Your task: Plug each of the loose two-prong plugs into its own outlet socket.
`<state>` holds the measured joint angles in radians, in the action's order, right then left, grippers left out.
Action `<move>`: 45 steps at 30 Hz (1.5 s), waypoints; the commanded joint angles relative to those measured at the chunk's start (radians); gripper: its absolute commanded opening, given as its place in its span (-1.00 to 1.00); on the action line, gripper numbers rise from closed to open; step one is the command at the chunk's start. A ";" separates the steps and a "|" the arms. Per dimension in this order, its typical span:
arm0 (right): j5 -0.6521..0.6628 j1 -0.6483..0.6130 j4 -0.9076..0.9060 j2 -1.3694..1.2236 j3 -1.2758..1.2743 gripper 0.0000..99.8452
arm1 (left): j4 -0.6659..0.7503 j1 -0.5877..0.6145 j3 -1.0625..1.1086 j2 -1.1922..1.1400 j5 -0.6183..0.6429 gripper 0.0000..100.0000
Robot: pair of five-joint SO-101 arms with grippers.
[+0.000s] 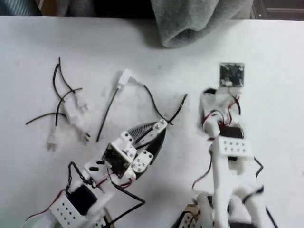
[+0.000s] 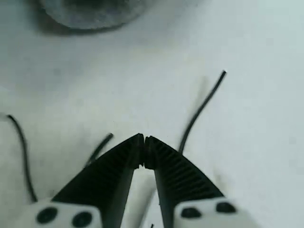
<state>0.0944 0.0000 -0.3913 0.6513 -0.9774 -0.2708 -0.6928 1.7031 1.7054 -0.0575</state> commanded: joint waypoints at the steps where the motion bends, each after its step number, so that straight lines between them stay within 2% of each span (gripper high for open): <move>1: 0.012 -0.105 -0.205 0.260 0.103 -0.96 | -0.003 0.005 -0.005 0.025 -0.009 -0.96; 5: 0.031 -0.232 -0.349 0.481 0.121 -0.96 | 0.003 0.005 -0.005 0.025 -0.009 -0.96; 11: 0.275 -0.463 -0.432 0.717 0.061 -0.96 | 0.005 0.005 -0.005 0.025 -0.017 -0.96; 15: 0.321 -0.587 -0.478 0.852 0.023 -0.96 | 0.005 0.005 -0.005 0.027 -0.017 -0.96; 20: 0.359 -0.680 -0.544 0.941 0.017 -0.96 | 0.006 0.005 -0.005 0.027 -0.017 -0.96; 33: 0.362 -0.687 -0.538 0.886 -0.055 -0.96 | 0.006 0.008 -0.006 0.027 -0.017 -0.96; 36: 0.420 -0.685 -0.516 0.868 -0.110 -0.96 | 0.006 0.010 -0.008 0.027 -0.017 -0.96; 45: 0.437 -0.510 -0.352 0.789 -0.252 -0.96 | 0.006 0.012 -0.008 0.027 -0.017 -0.96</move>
<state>0.5224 -0.5892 -0.7779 1.4937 -1.2106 -0.2770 -0.6882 1.7031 1.7100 -0.0637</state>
